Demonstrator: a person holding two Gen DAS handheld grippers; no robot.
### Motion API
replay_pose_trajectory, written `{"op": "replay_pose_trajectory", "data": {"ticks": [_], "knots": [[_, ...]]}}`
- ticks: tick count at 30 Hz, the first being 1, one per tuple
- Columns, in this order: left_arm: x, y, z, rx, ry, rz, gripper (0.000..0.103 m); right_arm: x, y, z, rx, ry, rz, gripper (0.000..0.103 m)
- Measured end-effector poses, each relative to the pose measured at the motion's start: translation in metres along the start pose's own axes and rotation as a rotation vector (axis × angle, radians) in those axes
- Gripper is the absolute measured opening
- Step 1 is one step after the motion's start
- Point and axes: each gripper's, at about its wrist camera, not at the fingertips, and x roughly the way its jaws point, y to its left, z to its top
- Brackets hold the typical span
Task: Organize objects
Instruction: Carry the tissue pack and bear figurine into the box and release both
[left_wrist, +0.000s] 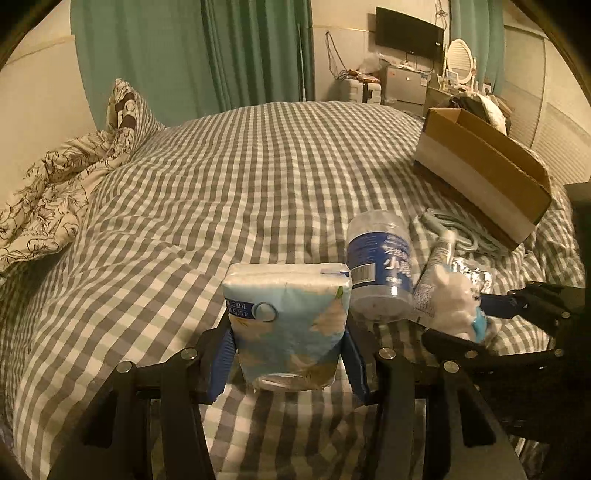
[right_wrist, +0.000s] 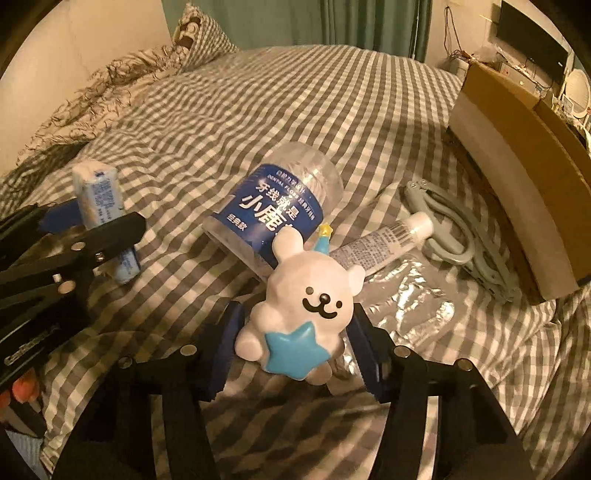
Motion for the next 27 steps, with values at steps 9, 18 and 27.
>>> {"op": "replay_pose_trajectory", "data": {"ticks": [9, 18, 27], "knots": [[-0.05, -0.042, 0.042, 0.037, -0.106, -0.106, 0.053, -0.095, -0.027, 0.001, 0.01, -0.177, -0.001, 0.057], [-0.085, -0.142, 0.139, 0.185, -0.253, -0.213, 0.053, -0.204, -0.126, 0.038, 0.017, -0.317, -0.109, 0.057], [-0.014, -0.229, 0.197, 0.277, -0.228, -0.23, 0.053, -0.207, -0.223, 0.065, 0.08, -0.311, -0.189, 0.057]]}}
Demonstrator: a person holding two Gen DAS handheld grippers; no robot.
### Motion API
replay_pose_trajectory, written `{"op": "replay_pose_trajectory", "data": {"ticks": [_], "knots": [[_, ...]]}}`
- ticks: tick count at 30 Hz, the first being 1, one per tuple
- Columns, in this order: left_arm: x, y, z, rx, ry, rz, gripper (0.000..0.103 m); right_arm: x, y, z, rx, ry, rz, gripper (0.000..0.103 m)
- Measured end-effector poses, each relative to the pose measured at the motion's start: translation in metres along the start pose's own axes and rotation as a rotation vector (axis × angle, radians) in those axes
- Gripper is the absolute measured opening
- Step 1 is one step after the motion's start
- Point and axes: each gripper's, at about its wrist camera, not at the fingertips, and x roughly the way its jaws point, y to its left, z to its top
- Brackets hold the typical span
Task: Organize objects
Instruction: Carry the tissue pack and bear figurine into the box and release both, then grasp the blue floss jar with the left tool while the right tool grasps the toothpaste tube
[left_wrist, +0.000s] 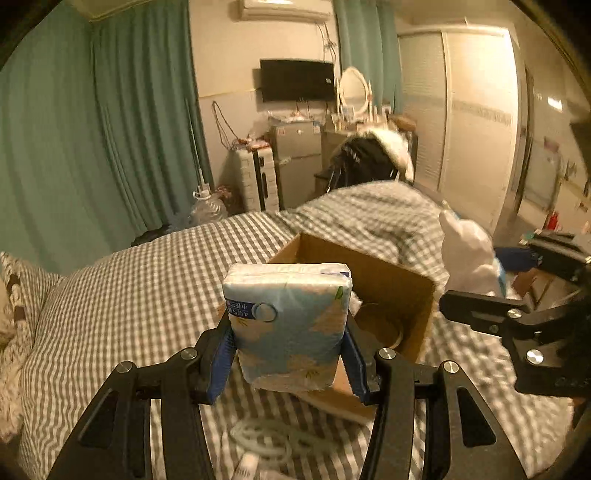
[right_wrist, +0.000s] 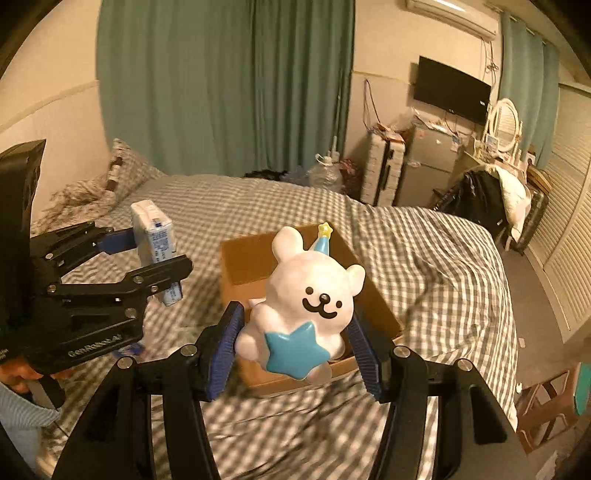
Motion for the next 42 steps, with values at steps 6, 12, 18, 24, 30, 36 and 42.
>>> {"op": "replay_pose_trajectory", "data": {"ticks": [6, 12, 18, 24, 30, 36, 42], "knots": [[0.065, -0.02, -0.003, 0.055, 0.061, -0.013, 0.053, 0.063, -0.041, -0.007, 0.059, 0.065, 0.001, 0.057], [0.087, -0.021, -0.006, 0.059, 0.073, -0.042, 0.057, 0.094, -0.063, -0.015, 0.115, 0.063, -0.004, 0.058], [0.062, -0.007, -0.003, -0.003, 0.03, -0.035, 0.097, 0.074, -0.07, -0.015, 0.168, -0.007, -0.021, 0.082], [-0.001, 0.021, 0.0, -0.015, -0.01, 0.009, 0.101, 0.016, -0.045, 0.0, 0.15, -0.063, -0.028, 0.083], [-0.08, 0.064, -0.012, -0.04, -0.058, 0.121, 0.103, -0.044, 0.006, 0.009, 0.092, -0.118, -0.012, 0.086], [-0.127, 0.11, -0.055, -0.08, -0.054, 0.244, 0.103, -0.074, 0.069, -0.001, 0.024, -0.138, -0.001, 0.088], [-0.12, 0.14, -0.116, -0.159, 0.013, 0.311, 0.103, -0.053, 0.116, -0.026, 0.012, -0.095, 0.034, 0.089]]}}
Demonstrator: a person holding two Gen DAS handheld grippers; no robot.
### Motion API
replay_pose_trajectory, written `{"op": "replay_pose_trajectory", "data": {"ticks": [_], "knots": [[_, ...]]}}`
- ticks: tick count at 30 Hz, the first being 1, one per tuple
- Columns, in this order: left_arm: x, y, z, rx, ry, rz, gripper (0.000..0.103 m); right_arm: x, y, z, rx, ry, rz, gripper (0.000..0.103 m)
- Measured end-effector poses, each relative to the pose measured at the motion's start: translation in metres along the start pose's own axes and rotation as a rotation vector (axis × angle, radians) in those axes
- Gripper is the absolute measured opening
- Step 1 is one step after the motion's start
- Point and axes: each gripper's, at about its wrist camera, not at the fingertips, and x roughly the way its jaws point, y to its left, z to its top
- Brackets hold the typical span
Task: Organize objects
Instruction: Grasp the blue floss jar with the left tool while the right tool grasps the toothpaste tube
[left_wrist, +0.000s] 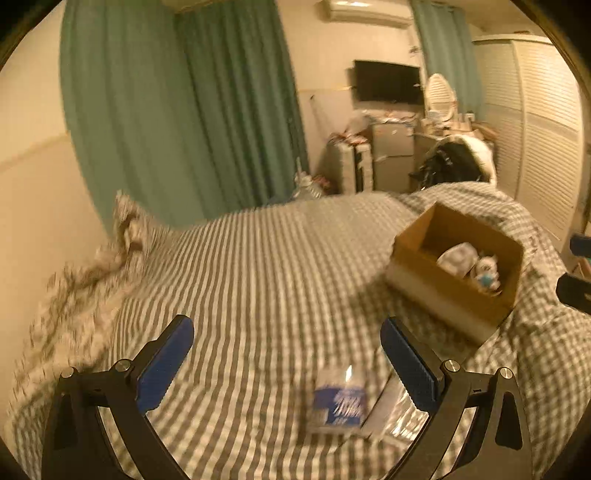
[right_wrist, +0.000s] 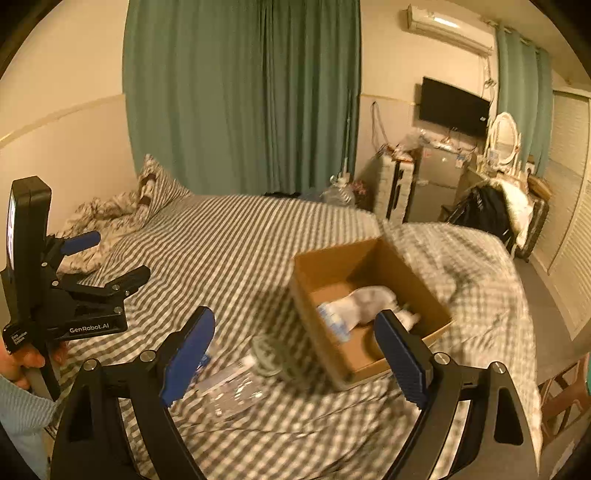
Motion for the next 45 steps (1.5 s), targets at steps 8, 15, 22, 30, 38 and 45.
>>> {"op": "replay_pose_trajectory", "data": {"ticks": [8, 15, 22, 30, 38, 45], "knots": [[0.063, -0.001, -0.07, -0.056, 0.149, 0.004, 0.103, 0.082, 0.031, -0.062, -0.014, 0.151, -0.035, 0.089], [0.113, -0.031, -0.092, -0.022, 0.228, -0.045, 0.103, 0.134, 0.021, -0.093, 0.012, 0.248, -0.045, 0.088], [0.151, -0.049, -0.11, 0.009, 0.318, -0.146, 0.064, 0.157, 0.014, -0.105, 0.016, 0.279, -0.052, 0.088], [0.123, -0.027, -0.102, -0.036, 0.266, -0.142, 0.062, 0.164, 0.028, -0.105, 0.012, 0.3, -0.033, 0.088], [0.1, 0.016, -0.094, -0.05, 0.192, -0.002, 0.062, 0.195, 0.072, -0.102, -0.03, 0.376, -0.023, 0.088], [0.104, 0.037, -0.097, -0.094, 0.201, -0.009, 0.062, 0.24, 0.102, -0.106, -0.045, 0.458, -0.037, 0.074]]}}
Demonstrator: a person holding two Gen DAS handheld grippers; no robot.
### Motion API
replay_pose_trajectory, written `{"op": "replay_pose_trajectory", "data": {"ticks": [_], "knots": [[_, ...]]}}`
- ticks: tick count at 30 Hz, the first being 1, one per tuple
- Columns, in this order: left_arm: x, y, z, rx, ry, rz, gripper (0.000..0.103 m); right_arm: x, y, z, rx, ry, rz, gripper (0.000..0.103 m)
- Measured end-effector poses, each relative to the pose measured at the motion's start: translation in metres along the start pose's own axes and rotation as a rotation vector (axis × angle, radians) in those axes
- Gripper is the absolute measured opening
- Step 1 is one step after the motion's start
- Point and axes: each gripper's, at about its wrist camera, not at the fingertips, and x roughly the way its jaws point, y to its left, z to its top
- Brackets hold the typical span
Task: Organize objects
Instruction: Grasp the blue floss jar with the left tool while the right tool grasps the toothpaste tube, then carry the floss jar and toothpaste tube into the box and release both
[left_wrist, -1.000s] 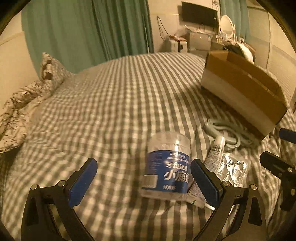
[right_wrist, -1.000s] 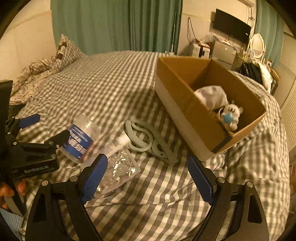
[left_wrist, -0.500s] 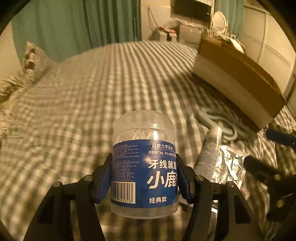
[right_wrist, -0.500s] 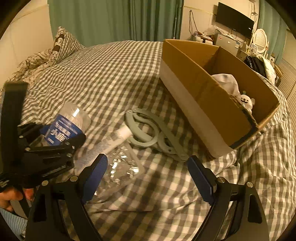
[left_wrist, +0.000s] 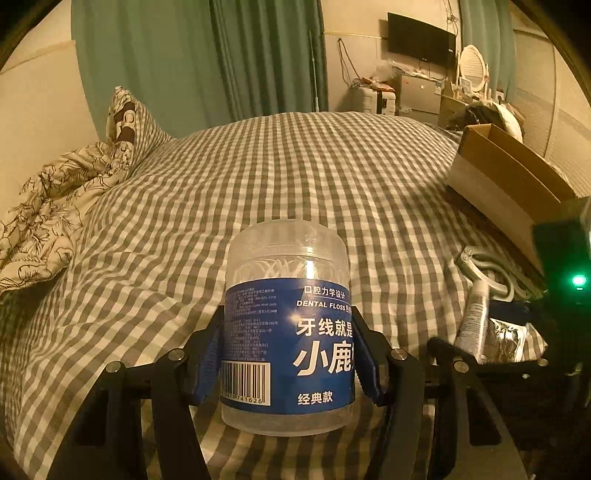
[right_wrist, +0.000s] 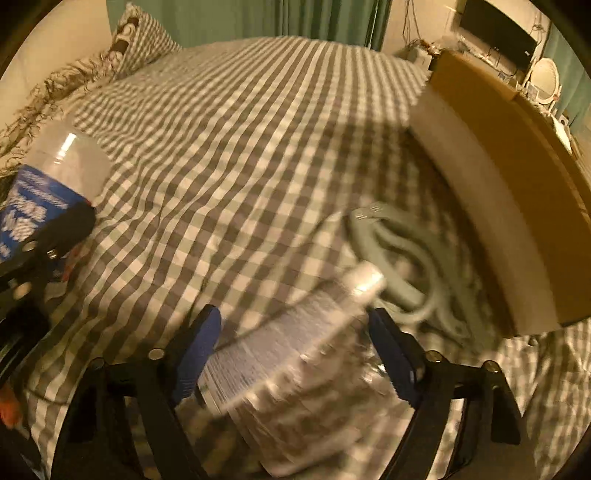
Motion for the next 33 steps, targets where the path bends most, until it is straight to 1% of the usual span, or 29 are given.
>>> {"op": "replay_pose_trajectory", "data": {"ticks": [2, 3, 4, 5, 6, 7, 11, 13, 16, 20, 23, 25, 26, 29, 30, 33], "knots": [[0.001, 0.001, -0.001, -0.001, 0.003, -0.005, 0.062, 0.004, 0.007, 0.004, -0.017, -0.01, -0.025, 0.06], [0.003, 0.001, -0.001, 0.0, 0.006, -0.007, 0.062, 0.005, 0.009, 0.005, -0.023, -0.011, -0.019, 0.048], [0.003, 0.0, -0.002, 0.0, 0.007, -0.006, 0.062, 0.005, 0.011, 0.006, -0.024, -0.014, -0.011, 0.039], [0.004, 0.0, -0.002, 0.002, 0.01, -0.005, 0.063, 0.005, 0.012, 0.007, -0.027, -0.018, -0.012, 0.035], [0.005, 0.0, -0.003, 0.005, 0.012, -0.004, 0.063, 0.003, 0.012, 0.007, -0.033, -0.029, -0.01, 0.026], [0.005, -0.001, -0.004, 0.007, 0.013, -0.004, 0.063, 0.001, 0.012, 0.007, -0.034, -0.04, -0.002, 0.024], [0.002, -0.004, -0.004, 0.017, 0.012, -0.006, 0.063, -0.017, 0.008, 0.004, -0.036, -0.093, 0.036, 0.024], [-0.004, -0.006, -0.003, 0.025, 0.004, -0.006, 0.063, -0.028, 0.004, 0.002, -0.036, -0.113, 0.069, 0.023], [-0.019, -0.009, 0.001, 0.028, -0.011, -0.01, 0.063, -0.052, -0.01, 0.0, 0.0, -0.144, 0.15, 0.023], [-0.045, -0.015, 0.015, 0.013, -0.043, -0.032, 0.062, -0.088, -0.023, -0.001, 0.0, -0.205, 0.173, 0.023], [-0.074, -0.035, 0.038, 0.037, -0.093, -0.083, 0.063, -0.126, -0.039, 0.001, -0.029, -0.277, 0.169, 0.023], [-0.093, -0.053, 0.058, 0.07, -0.137, -0.122, 0.063, -0.155, -0.054, 0.007, -0.052, -0.329, 0.155, 0.023], [-0.105, -0.066, 0.073, 0.083, -0.166, -0.149, 0.063, -0.167, -0.064, 0.01, -0.056, -0.352, 0.15, 0.023], [-0.123, -0.094, 0.102, 0.118, -0.213, -0.199, 0.063, -0.207, -0.096, 0.02, -0.063, -0.416, 0.119, 0.023], [-0.129, -0.11, 0.116, 0.138, -0.231, -0.217, 0.063, -0.218, -0.108, 0.024, -0.061, -0.434, 0.107, 0.023], [-0.132, -0.142, 0.142, 0.17, -0.256, -0.249, 0.063, -0.241, -0.145, 0.033, -0.042, -0.47, 0.075, 0.023]]}}
